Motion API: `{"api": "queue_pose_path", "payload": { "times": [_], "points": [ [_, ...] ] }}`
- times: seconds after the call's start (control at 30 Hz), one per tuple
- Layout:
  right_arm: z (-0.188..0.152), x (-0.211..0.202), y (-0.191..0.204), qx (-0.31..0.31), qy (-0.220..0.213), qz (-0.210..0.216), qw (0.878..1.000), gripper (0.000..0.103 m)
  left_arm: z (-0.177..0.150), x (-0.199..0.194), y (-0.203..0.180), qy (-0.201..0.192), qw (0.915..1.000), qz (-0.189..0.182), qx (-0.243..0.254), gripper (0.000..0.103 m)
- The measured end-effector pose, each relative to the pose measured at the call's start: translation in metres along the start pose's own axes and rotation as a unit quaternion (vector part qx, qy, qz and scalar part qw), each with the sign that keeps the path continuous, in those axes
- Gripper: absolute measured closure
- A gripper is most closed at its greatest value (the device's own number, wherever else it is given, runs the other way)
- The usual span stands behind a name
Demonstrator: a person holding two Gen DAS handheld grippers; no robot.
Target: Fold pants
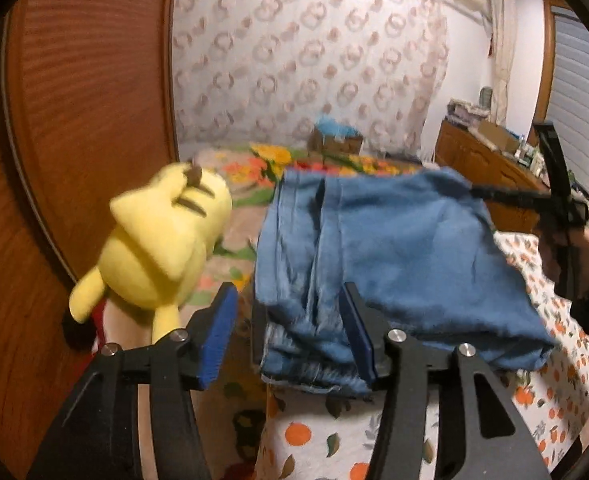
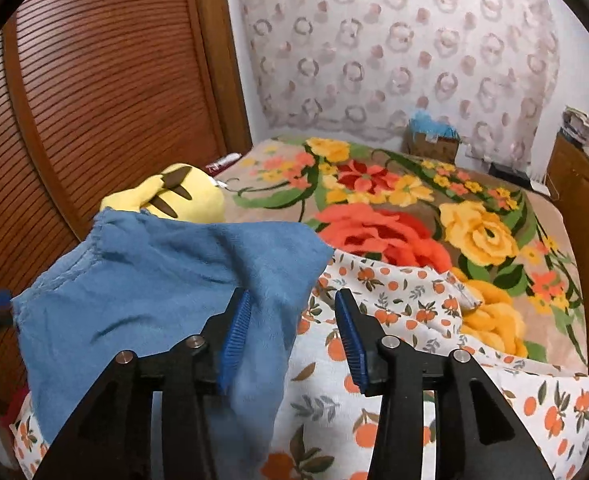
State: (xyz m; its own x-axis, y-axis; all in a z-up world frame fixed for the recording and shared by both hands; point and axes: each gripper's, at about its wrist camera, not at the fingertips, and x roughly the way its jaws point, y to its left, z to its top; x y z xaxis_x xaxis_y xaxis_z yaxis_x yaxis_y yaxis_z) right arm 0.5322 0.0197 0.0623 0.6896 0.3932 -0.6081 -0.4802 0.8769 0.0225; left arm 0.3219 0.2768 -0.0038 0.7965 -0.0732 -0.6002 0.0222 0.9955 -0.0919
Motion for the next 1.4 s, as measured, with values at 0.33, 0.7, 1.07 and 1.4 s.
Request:
{"api": "queue_pose_path", "payload": {
  "times": [0.33, 0.7, 1.07, 1.4],
  "points": [
    [-0.055, -0.014, 0.029, -0.031, 0.006, 0.06, 0.998, 0.057, 0.029, 0.029, -0.055, 0.003, 0.999, -0.014, 0.042, 0.047],
    [-0.091, 0.016, 0.047, -0.046, 0.065, 0.067, 0.995, 0.057, -0.01, 0.076, -0.061, 0.089, 0.9918, 0.028, 0.087, 0.048],
    [-0.043, 0.0, 0.014, -0.031, 0.005, 0.083, 0.996, 0.057, 0.069, 0.095, -0.056, 0.083, 0.9952, -0.017, 0.05, 0.048],
    [-0.01, 0.047, -0.012, -0.028, -0.003, 0.078, 0.997, 0.057, 0.1, 0.166, -0.047, 0.156, 0.9867, -0.01, 0.044, 0.069]
  ]
}}
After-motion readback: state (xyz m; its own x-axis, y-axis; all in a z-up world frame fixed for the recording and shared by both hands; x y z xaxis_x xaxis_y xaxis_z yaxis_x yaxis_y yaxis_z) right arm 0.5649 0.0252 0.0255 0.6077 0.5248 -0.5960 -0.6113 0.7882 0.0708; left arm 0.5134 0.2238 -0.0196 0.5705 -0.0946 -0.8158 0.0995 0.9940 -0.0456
